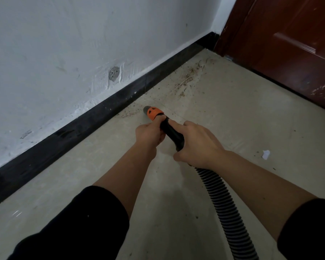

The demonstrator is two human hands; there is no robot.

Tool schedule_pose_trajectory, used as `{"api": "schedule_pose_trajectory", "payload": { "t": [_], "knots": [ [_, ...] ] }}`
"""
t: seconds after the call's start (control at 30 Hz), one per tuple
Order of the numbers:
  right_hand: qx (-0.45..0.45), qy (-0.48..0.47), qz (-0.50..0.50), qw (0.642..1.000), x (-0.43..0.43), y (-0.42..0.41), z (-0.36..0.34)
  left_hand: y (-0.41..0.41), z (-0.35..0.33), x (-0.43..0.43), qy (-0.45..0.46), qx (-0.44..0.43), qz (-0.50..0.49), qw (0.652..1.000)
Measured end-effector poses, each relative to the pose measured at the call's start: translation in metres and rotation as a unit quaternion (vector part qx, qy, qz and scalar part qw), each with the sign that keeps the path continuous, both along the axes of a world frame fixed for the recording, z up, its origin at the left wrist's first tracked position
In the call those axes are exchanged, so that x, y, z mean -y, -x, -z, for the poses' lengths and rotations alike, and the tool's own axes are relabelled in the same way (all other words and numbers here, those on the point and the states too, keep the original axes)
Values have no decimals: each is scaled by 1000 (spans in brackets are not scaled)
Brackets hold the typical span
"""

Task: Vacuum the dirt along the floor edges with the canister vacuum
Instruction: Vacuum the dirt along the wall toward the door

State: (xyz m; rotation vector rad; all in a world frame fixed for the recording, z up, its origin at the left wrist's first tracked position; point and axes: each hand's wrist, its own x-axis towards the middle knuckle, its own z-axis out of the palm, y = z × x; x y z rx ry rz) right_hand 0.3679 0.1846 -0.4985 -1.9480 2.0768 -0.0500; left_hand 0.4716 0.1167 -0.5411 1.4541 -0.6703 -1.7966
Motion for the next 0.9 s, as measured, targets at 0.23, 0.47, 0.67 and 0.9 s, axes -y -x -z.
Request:
{"api": "schedule_pose_trajectory", "payload": {
  "t": [0.23, 0.47, 0.67, 0.9],
  "knots": [
    [1, 3, -17, 1000, 1, -12, 1, -15, 3, 0, 4, -1, -16, 1000],
    [-5, 5, -40, 999, 1, -26, -2, -31, 1, -4, 1, 6, -37, 999],
    [-3, -2, -55, 998, -1, -40, -3, -48, 0, -7, -3, 15, -48, 999],
    [3, -3, -71, 997, 1, -59, -3, -71, -2, -9, -7, 25, -62, 998]
  ]
}}
